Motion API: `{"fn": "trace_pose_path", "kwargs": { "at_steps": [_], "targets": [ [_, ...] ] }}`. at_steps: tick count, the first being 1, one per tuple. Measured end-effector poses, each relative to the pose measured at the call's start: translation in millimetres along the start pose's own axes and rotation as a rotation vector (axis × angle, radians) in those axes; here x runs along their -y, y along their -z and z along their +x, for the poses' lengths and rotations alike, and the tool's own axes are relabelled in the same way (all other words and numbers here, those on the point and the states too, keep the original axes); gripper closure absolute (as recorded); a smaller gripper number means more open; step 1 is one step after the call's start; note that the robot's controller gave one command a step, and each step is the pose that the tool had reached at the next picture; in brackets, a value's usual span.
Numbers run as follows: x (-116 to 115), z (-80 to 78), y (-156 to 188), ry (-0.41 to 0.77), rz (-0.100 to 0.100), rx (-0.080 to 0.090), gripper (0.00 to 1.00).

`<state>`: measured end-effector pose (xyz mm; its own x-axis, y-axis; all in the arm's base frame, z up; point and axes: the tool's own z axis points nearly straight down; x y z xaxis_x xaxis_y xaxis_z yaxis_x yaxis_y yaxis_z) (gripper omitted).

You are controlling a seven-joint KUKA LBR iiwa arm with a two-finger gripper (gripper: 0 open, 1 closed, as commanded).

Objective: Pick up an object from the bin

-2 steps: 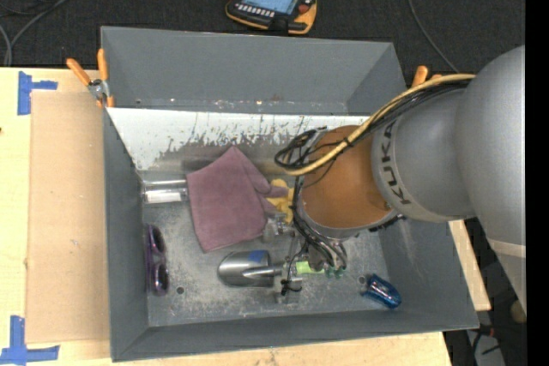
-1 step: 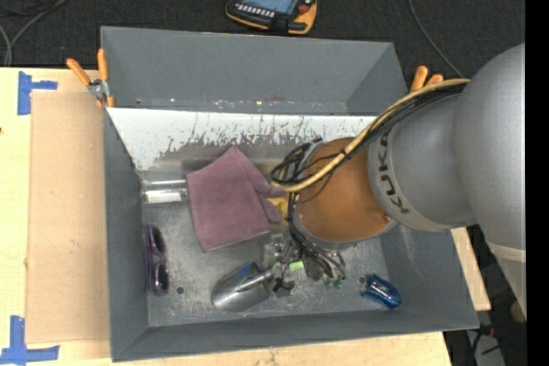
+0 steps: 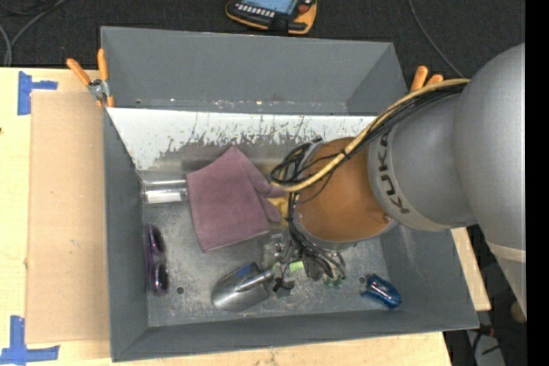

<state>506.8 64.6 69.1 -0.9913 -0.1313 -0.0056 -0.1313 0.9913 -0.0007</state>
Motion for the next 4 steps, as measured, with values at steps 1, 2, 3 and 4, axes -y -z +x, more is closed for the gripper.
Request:
{"fn": "trace_pose_path", "kwargs": {
  "at_steps": [1,2,3,4],
  "targets": [
    [1,28.3,0,0.337,-0.001,-0.004,1.00],
    [1,28.3,0,0.335,-0.001,-0.004,1.00],
    [1,28.3,0,0.335,-0.001,-0.004,1.00],
    [1,29.8,18,0.325,-0.003,-0.015,1.00]
  ]
}}
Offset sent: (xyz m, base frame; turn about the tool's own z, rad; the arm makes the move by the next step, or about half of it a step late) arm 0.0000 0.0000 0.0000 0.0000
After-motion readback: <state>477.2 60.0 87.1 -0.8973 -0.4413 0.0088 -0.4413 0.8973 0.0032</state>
